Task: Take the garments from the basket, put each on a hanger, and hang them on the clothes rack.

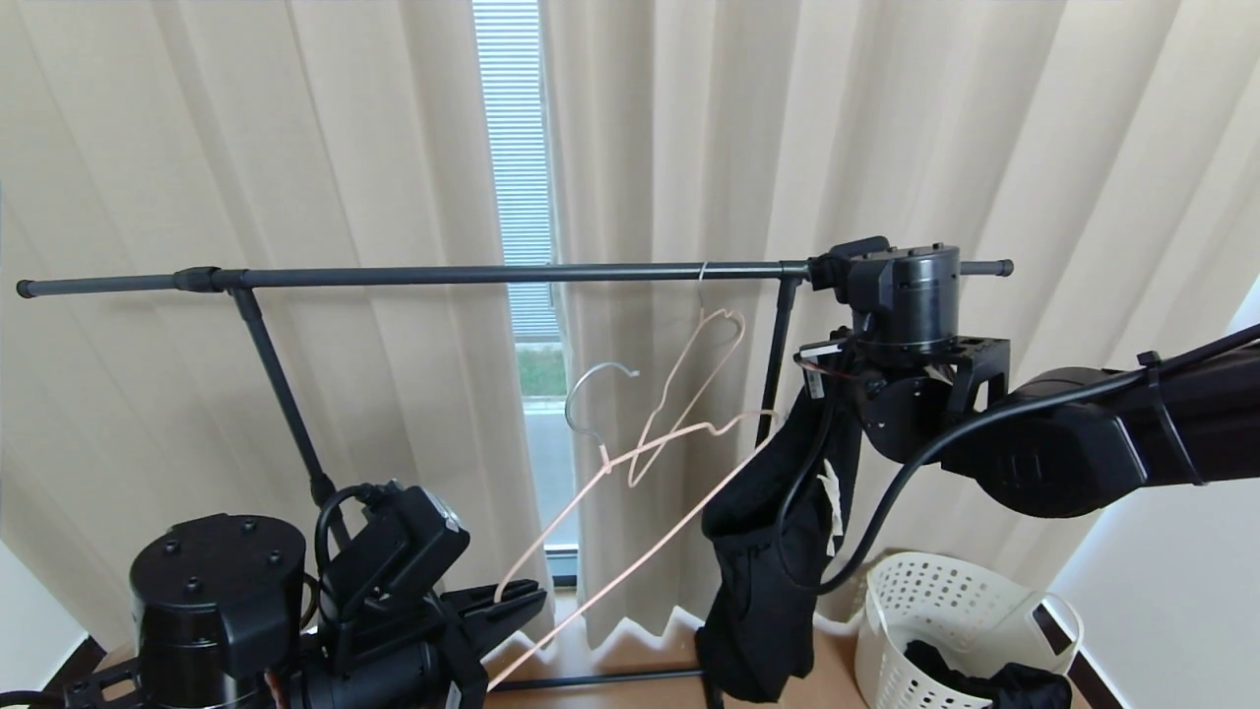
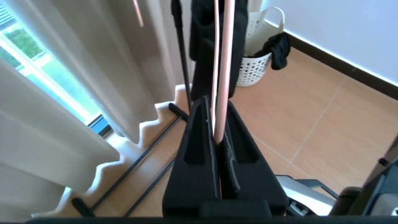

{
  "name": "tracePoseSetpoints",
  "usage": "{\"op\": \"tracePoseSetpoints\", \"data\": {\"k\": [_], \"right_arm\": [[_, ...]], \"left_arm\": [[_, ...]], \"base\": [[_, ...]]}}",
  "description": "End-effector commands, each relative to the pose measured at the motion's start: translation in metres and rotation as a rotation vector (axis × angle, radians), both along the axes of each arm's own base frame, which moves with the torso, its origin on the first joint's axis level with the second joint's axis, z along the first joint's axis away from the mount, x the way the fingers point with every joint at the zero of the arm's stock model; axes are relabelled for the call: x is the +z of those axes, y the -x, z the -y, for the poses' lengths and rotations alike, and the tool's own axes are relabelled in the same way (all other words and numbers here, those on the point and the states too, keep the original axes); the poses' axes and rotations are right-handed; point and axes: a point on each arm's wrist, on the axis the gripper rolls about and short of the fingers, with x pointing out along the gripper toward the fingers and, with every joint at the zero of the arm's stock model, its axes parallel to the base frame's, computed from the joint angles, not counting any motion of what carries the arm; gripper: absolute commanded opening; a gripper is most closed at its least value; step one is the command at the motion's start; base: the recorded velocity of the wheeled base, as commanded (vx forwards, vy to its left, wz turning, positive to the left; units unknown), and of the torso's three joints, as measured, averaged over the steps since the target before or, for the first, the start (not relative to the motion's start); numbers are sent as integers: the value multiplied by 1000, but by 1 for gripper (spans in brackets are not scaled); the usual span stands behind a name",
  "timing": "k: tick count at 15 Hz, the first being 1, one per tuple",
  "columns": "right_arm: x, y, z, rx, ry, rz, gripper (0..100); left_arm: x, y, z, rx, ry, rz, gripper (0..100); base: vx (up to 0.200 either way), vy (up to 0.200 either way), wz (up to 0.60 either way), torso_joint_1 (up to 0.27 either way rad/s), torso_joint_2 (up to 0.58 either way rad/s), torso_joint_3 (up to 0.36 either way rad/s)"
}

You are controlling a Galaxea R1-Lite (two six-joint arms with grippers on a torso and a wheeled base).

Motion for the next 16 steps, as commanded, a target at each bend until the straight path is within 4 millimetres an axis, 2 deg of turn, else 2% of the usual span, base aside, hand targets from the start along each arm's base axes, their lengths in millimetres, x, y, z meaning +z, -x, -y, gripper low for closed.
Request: {"op": "tracePoseSetpoints", "data": {"k": [1, 4, 6, 8, 9, 10, 16], "right_arm": [[-10, 5, -10, 19, 12, -2, 0], [-12, 13, -22, 56, 22, 2, 0], [-12, 15, -21, 50, 26, -1, 0], [-12, 11, -19, 40, 28, 1, 0], [-16, -6, -8, -7, 28, -1, 0], [-16, -10, -5, -20, 25, 3, 0], [-16, -14, -6, -20, 14, 28, 0]], "left_arm": [[-1, 0, 1, -8, 0, -3, 0], [-3, -3, 3, -9, 5, 9, 0], [-3, -2, 2, -8, 15, 23, 0], [-1, -2, 2, -6, 28, 42, 0], [-3, -1, 1, -8, 23, 34, 0], [-5, -1, 1, -8, 18, 27, 0], [-11, -3, 4, -14, 5, 7, 0]], "base": [[0, 0, 0, 0, 0, 0], [0, 0, 0, 0, 0, 0], [0, 0, 0, 0, 0, 0], [0, 0, 0, 0, 0, 0], [0, 0, 0, 0, 0, 0], [0, 0, 0, 0, 0, 0], [0, 0, 0, 0, 0, 0]]}}
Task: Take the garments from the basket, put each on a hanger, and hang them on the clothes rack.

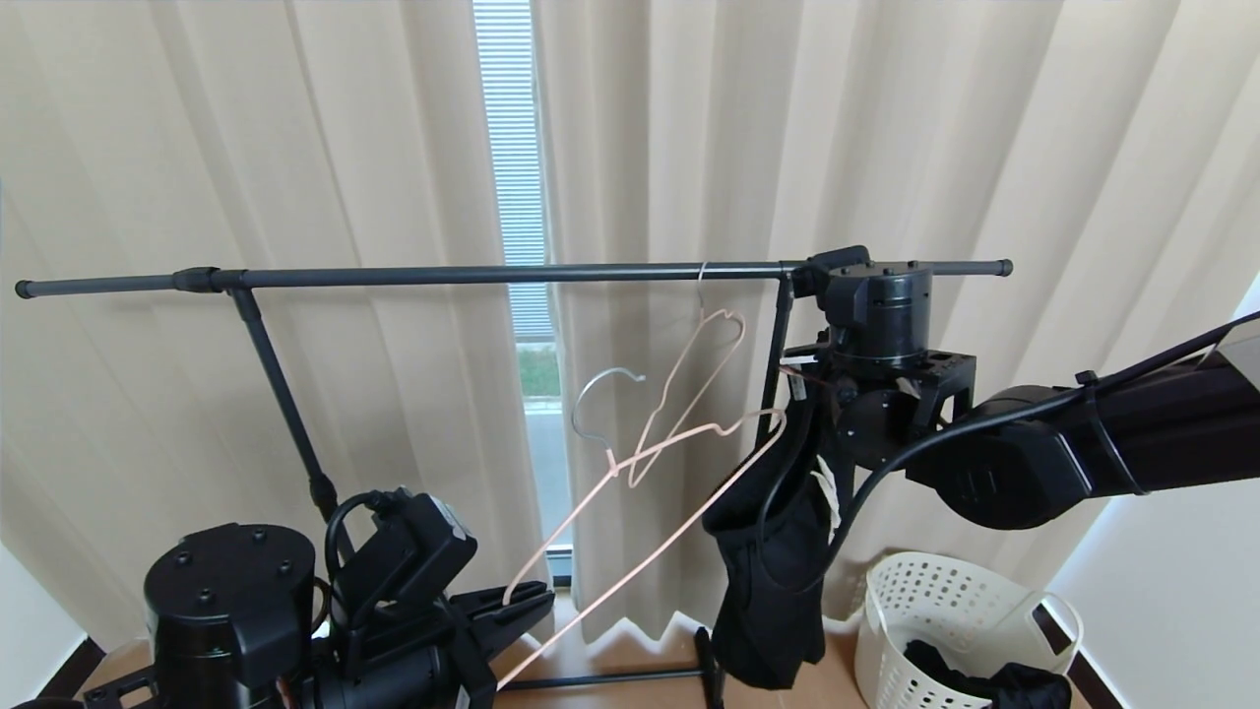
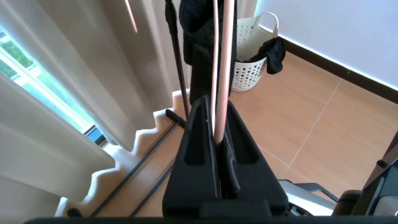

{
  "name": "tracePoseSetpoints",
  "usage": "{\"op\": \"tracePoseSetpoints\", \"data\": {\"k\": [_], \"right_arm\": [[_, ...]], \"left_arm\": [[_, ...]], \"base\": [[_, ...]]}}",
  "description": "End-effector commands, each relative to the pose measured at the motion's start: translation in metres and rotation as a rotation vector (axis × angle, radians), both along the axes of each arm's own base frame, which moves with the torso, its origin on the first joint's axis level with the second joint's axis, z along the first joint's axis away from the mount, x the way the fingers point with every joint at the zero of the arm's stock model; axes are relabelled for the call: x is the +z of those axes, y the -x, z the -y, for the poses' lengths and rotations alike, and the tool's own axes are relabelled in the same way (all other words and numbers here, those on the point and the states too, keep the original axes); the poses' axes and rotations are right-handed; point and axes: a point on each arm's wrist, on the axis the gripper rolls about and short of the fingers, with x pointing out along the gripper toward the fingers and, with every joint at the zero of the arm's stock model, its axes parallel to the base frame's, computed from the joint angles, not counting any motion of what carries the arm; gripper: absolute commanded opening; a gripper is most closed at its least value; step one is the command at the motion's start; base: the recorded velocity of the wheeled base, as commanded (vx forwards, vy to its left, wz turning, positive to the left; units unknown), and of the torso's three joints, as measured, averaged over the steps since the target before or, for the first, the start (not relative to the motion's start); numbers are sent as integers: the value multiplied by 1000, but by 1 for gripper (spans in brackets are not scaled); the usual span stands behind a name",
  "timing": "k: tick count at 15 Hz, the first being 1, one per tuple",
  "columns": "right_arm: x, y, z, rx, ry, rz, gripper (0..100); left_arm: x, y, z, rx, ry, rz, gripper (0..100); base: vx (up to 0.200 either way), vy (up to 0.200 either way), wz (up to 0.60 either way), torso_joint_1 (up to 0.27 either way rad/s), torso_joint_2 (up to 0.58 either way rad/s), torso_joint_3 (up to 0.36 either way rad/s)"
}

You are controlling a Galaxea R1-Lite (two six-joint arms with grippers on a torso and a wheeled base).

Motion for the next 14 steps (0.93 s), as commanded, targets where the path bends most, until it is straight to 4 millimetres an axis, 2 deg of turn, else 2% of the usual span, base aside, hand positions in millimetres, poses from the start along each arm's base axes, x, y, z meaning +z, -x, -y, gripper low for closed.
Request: {"op": "tracePoseSetpoints", "data": {"k": [1, 4, 14], "right_arm": [[-4, -1, -2, 2, 6, -8, 0], [-6, -5, -3, -1, 5, -7, 0], [-11, 21, -24, 62, 16, -10, 0]], "left_arm": [[-2, -1, 1, -1, -7, -9, 0], [-3, 0, 2, -5, -4, -8, 0], [0, -4, 3, 7, 7, 4, 0]], "base": [[0, 0, 0, 0, 0, 0], [0, 0, 0, 0, 0, 0], [0, 0, 0, 0, 0, 0]]}}
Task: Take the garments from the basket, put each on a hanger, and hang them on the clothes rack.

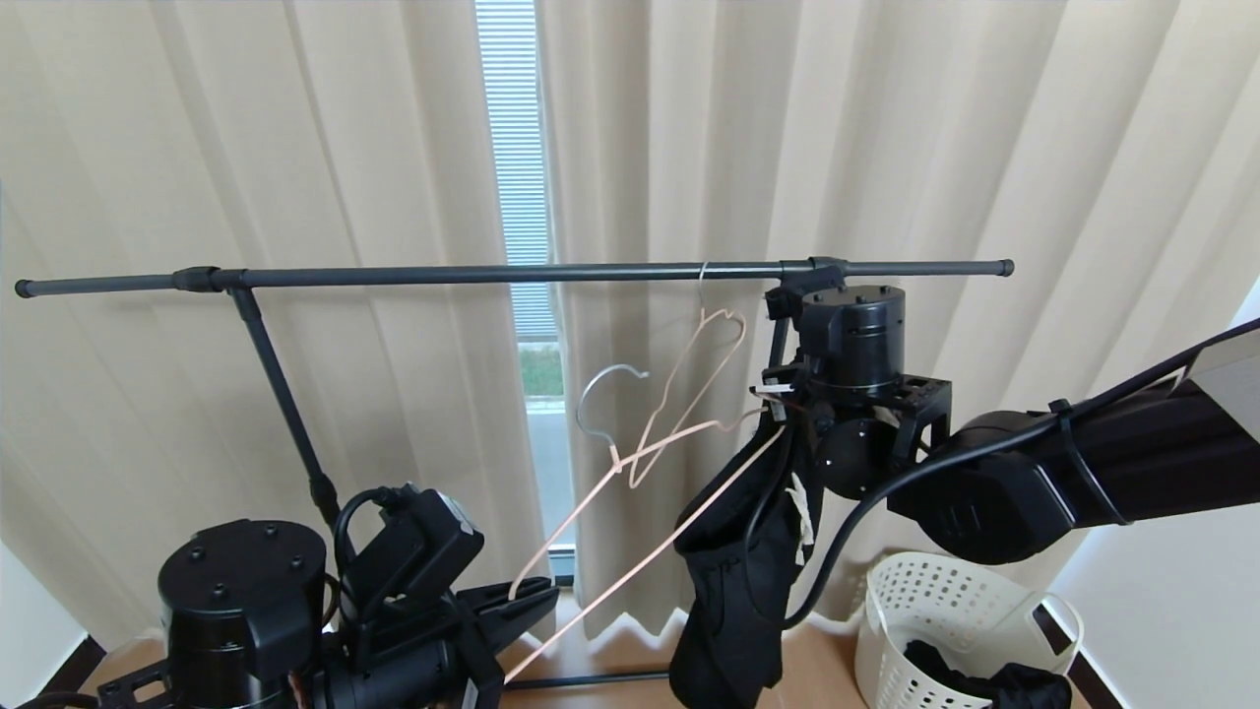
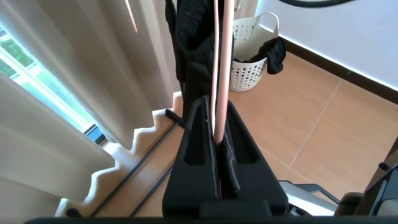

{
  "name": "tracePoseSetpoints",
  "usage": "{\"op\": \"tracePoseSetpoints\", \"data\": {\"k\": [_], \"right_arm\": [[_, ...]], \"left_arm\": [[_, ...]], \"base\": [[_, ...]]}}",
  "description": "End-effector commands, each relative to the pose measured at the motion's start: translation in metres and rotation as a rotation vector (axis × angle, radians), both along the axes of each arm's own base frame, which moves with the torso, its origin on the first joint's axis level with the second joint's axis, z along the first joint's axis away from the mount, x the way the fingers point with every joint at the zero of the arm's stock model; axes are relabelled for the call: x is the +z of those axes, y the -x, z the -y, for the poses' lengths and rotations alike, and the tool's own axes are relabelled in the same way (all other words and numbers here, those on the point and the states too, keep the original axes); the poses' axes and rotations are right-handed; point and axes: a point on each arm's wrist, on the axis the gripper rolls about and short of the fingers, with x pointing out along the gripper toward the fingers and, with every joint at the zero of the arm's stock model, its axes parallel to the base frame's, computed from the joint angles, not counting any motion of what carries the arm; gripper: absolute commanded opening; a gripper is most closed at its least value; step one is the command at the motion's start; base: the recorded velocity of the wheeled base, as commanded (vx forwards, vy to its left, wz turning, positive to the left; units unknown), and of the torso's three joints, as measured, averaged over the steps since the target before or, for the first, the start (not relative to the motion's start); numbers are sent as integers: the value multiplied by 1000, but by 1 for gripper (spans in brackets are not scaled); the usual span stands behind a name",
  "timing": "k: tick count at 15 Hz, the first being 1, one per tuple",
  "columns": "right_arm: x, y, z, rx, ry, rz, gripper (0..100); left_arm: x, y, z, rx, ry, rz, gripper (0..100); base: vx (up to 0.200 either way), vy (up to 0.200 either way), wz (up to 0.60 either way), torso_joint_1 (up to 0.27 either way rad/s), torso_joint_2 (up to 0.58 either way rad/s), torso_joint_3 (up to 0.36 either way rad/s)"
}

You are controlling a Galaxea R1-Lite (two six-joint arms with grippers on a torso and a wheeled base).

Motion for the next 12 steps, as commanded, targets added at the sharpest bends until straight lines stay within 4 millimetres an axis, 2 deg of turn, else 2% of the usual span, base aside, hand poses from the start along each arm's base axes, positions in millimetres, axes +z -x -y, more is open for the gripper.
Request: {"op": "tracePoseSetpoints", "data": {"k": [1, 8, 12], "right_arm": [[1, 9, -6, 25, 3, -1, 0], [0, 33, -23, 76, 15, -6, 0], [6, 39, -22, 78, 8, 5, 0]], "left_arm": [[0, -1, 1, 2, 2, 1, 0], [-1, -4, 1, 11, 5, 10, 0], [-4, -12, 4, 113, -35, 27, 0]], "base": [[0, 0, 0, 0, 0, 0], [0, 0, 0, 0, 0, 0], [0, 0, 0, 0, 0, 0]]}}
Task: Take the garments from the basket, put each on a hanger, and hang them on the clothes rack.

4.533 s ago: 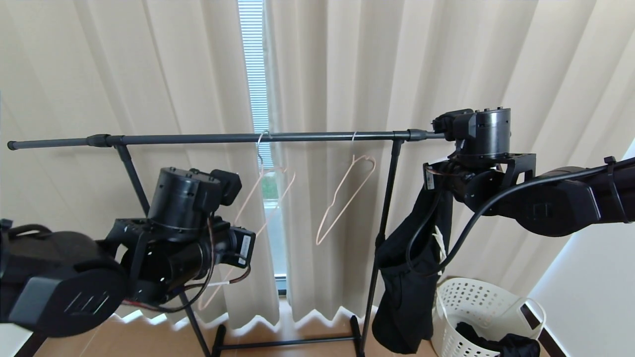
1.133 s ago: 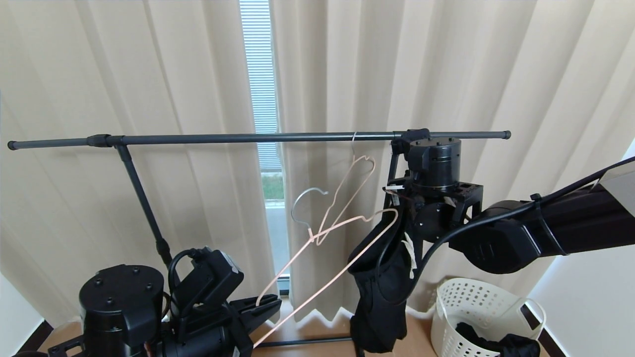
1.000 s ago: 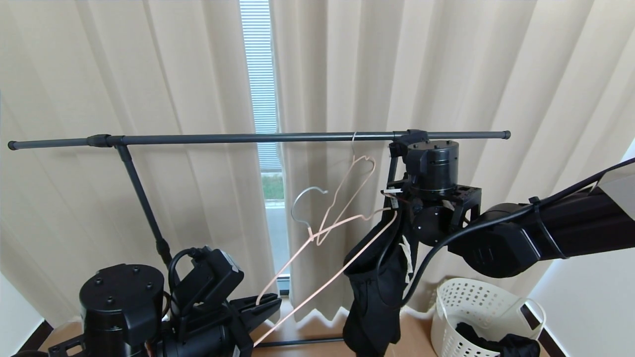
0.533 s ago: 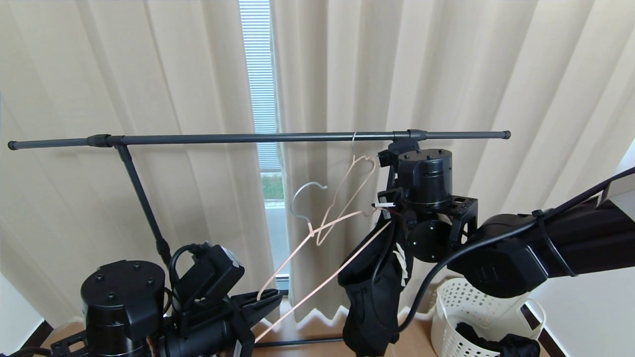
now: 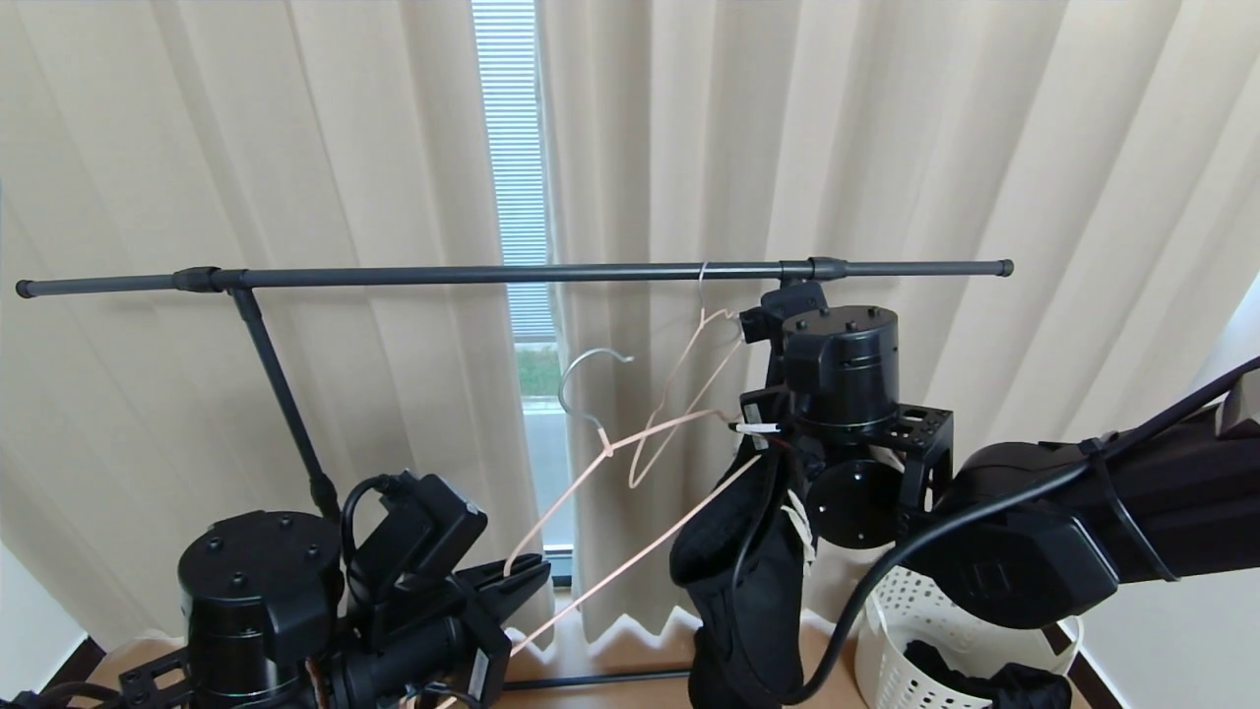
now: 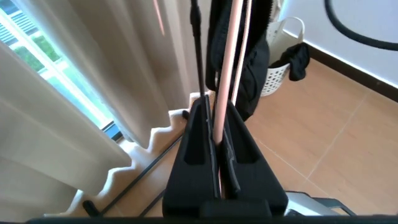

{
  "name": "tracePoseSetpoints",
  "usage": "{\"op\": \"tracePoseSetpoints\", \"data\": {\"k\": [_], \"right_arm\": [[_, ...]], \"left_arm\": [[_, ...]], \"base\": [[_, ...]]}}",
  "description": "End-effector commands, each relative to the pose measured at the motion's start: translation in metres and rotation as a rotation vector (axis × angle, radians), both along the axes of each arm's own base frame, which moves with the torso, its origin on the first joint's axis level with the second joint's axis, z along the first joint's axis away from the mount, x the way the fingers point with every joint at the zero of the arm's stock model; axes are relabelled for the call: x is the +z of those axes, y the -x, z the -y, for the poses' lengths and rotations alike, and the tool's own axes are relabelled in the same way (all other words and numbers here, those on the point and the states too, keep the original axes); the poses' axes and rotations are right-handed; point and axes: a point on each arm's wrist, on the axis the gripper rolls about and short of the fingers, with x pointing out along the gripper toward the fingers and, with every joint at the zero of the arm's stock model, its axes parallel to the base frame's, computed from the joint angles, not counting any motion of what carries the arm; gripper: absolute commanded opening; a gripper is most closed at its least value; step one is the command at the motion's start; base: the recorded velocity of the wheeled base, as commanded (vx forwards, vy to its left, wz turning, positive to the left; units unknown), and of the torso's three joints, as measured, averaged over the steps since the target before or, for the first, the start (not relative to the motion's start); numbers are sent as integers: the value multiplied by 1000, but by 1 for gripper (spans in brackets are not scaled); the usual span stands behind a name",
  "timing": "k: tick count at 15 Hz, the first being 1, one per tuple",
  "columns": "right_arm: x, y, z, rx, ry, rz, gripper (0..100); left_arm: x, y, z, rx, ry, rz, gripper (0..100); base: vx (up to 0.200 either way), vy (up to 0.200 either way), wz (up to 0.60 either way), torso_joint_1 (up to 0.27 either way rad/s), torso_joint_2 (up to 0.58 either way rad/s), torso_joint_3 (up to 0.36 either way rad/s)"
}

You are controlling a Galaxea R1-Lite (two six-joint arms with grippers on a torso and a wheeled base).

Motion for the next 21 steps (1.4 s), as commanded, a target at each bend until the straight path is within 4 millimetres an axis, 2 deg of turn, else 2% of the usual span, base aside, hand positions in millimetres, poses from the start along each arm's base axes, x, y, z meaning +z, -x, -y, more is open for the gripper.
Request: {"op": "tracePoseSetpoints", "data": {"k": [1, 7, 17, 21], "right_arm": [[4, 5, -2, 14, -7, 8, 0], [7, 5, -3, 4, -25, 37, 0], [1, 37, -27, 110, -11, 19, 0], [9, 44, -27, 126, -32, 34, 0]], "left_arm": [[-5, -4, 3, 14, -13, -6, 0], [-14, -13, 7, 79, -29, 17, 0], [-16, -13, 8, 78, -23, 24, 0], [-17, -13, 9, 76, -26, 21, 0]], "base": [[0, 0, 0, 0, 0, 0], [0, 0, 0, 0, 0, 0], [0, 0, 0, 0, 0, 0], [0, 0, 0, 0, 0, 0]]}}
